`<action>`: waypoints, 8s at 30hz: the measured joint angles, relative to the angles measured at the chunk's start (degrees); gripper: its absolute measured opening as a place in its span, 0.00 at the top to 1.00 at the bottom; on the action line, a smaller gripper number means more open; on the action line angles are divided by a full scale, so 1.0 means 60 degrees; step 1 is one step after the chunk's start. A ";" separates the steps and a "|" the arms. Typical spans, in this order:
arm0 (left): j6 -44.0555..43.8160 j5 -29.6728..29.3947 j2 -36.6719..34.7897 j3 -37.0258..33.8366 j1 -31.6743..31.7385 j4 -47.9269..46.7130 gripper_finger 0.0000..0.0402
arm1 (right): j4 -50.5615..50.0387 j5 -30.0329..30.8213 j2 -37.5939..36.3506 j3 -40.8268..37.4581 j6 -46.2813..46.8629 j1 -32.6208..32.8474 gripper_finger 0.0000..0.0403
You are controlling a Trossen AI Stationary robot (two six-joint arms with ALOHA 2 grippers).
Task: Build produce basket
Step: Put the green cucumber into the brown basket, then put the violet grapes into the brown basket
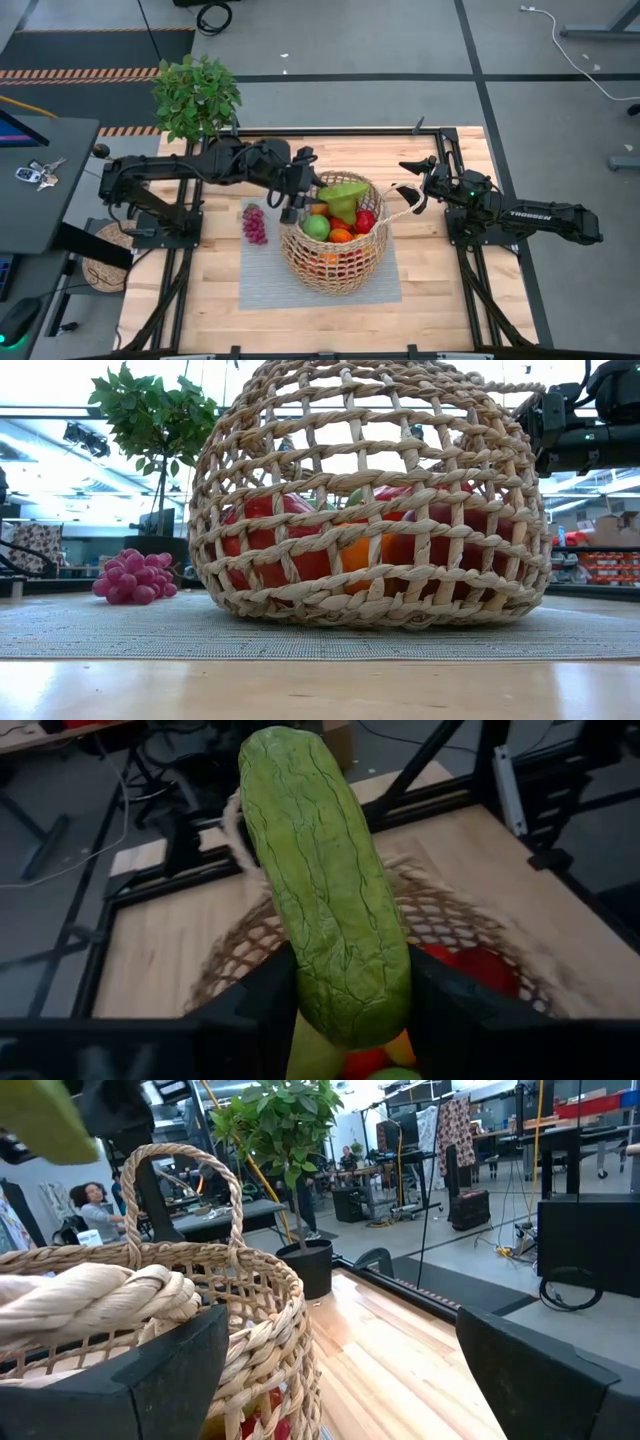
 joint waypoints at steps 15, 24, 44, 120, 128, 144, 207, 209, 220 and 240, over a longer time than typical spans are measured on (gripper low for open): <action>0.0360 -0.0866 0.0000 0.0577 0.0039 0.0046 0.61 | 0.0000 0.0000 0.0000 0.0000 0.0000 0.0000 0.02; 0.0237 -0.1476 0.0138 0.0674 -0.0225 -0.1359 0.61 | 0.0000 0.0000 0.0000 0.0000 0.0000 0.0000 0.02; 0.5513 -0.4490 0.0215 0.0667 -0.1785 -0.1385 0.61 | 0.0000 0.0000 0.0000 0.0000 0.0000 0.0000 0.02; -0.8496 0.6162 0.0189 0.0646 0.2024 -0.0959 0.61 | -0.0001 0.0000 0.0000 0.0000 0.0000 0.0000 0.02; -0.5122 0.5873 0.0187 0.0648 0.1953 -0.0887 0.61 | -0.0001 0.0000 0.0000 0.0000 0.0000 0.0000 0.02; 0.4273 -0.0529 0.0182 0.0648 0.0283 -0.1447 0.57 | -0.0002 0.0000 0.0000 0.0000 0.0000 0.0000 0.02; -0.0333 -0.2975 -0.2393 0.0648 -0.3472 -0.4258 0.99 | 0.0002 -0.0002 0.0011 -0.0004 0.0000 0.0002 0.02; -0.0501 -0.3002 -0.2393 0.0648 -0.3522 -0.4276 0.99 | 0.0000 -0.0003 0.0011 -0.0003 0.0000 0.0001 0.02; -0.1252 -0.3214 -0.2945 -0.0978 -0.3860 -0.3664 0.99 | 0.0000 -0.0003 0.0011 -0.0004 0.0000 0.0000 0.02; -0.6833 -0.3286 -0.5641 -0.7022 -0.4146 -0.1109 0.95 | -0.0001 -0.0001 0.0011 -0.0001 0.0000 0.0001 0.02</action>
